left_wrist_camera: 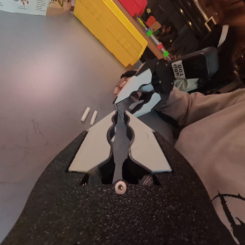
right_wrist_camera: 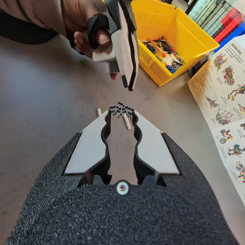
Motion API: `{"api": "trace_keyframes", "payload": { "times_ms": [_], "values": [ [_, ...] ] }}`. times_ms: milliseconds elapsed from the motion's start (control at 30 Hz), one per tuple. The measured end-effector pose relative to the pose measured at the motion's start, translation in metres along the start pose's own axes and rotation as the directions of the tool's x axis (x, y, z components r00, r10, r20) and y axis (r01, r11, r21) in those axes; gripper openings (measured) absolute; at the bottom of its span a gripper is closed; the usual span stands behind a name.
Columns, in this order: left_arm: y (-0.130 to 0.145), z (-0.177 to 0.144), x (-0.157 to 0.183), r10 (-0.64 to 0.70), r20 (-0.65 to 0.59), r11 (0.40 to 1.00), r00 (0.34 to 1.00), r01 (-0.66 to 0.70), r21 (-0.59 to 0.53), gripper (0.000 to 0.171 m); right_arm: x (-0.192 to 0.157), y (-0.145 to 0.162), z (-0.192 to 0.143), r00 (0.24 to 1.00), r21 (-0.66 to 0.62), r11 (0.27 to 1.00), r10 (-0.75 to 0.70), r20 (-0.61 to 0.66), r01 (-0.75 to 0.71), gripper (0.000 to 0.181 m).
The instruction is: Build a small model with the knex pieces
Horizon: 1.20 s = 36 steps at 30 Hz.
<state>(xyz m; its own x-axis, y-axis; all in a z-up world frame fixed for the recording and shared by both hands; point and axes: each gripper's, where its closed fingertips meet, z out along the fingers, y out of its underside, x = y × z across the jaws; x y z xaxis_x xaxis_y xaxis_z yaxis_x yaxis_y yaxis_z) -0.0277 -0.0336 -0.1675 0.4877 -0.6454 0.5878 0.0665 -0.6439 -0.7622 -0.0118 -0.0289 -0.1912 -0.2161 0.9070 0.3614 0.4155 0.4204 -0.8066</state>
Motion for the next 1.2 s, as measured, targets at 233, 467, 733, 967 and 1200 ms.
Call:
{"api": "trace_keyframes", "payload": {
  "times_ms": [233,467,733,967,1200],
  "values": [
    [0.048,0.01,-0.009,0.336,0.094,0.895,0.937,-0.287,-0.34,0.013,-0.001,0.017,0.006,0.999,-0.087,0.995,0.044,0.028,-0.041,0.03],
    [0.073,0.019,-0.007,0.409,0.088,0.818,0.908,-0.322,-0.477,0.009,0.001,0.031,0.005,0.997,-0.174,0.982,0.079,0.008,-0.077,0.03],
    [0.077,0.018,0.007,0.378,0.031,0.816,0.925,-0.317,-0.483,0.01,-0.005,0.034,0.01,0.99,-0.229,0.964,0.141,0.007,-0.136,0.029],
    [0.085,0.023,0.006,0.412,0.026,0.785,0.911,-0.34,-0.518,0.01,-0.01,0.033,0.013,0.978,-0.261,0.944,0.21,0.002,-0.202,0.029],
    [0.076,0.021,0.001,0.392,0.055,0.816,0.918,-0.32,-0.481,0.01,-0.009,0.034,0.011,0.965,-0.272,0.928,0.263,-0.004,-0.254,0.029]
  ]
}}
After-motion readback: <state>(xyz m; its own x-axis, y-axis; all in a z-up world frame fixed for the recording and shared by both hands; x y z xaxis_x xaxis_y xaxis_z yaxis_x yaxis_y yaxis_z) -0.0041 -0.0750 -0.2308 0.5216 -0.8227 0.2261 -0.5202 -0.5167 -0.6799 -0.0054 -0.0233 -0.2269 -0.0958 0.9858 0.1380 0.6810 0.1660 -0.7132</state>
